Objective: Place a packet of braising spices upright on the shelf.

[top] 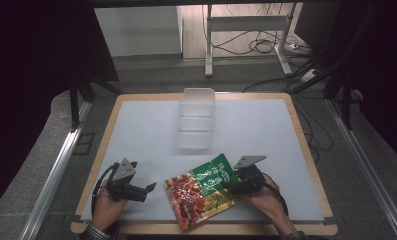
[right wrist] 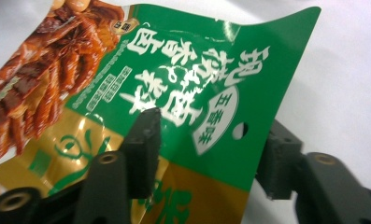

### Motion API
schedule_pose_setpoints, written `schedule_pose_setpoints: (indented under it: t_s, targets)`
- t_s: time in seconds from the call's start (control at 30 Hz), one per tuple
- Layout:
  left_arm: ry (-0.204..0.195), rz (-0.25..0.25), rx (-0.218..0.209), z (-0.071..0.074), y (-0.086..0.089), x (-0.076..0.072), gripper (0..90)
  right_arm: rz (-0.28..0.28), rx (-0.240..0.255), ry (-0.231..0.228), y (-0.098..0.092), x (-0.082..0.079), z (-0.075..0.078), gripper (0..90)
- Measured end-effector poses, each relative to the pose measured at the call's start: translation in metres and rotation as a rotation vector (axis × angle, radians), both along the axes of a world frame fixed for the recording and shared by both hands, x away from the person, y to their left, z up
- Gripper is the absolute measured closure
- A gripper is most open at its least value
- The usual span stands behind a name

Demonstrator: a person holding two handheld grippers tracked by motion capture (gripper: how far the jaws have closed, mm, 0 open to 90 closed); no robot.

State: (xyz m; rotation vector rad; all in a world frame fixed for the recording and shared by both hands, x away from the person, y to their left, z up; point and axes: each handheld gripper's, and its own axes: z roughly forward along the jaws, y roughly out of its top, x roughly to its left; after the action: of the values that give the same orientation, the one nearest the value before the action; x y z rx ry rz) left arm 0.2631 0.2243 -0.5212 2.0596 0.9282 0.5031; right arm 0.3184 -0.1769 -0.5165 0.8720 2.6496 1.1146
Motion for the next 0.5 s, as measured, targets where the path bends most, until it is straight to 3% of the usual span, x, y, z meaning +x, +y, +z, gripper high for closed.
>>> schedule_pose_setpoints:
  t_s: [0.13, 0.27, 0.3, 0.33, 0.5]
  targets:
    - [-0.001, 0.000, 0.002, 0.000, 0.000, 0.000, 0.0, 0.010, -0.039, -0.046, 0.012, 0.004, 0.002, 63.2]
    - [0.000, -0.001, 0.000, 0.000, 0.000, 0.000, 0.0, 0.009, -0.052, -0.063, 0.015, 0.006, 0.005, 72.8]
    - [-0.001, -0.001, 0.000, 0.000, 0.000, 0.000, 0.0, 0.001, -0.052, -0.058, 0.015, 0.006, 0.005, 76.1]
    - [-0.001, -0.001, 0.000, 0.000, 0.000, 0.000, 0.0, 0.006, -0.040, -0.022, 0.015, 0.008, 0.005, 82.6]
    - [-0.003, -0.002, -0.001, 0.000, 0.000, -0.001, 0.0, 0.017, -0.040, -0.003, 0.017, 0.007, 0.008, 89.2]
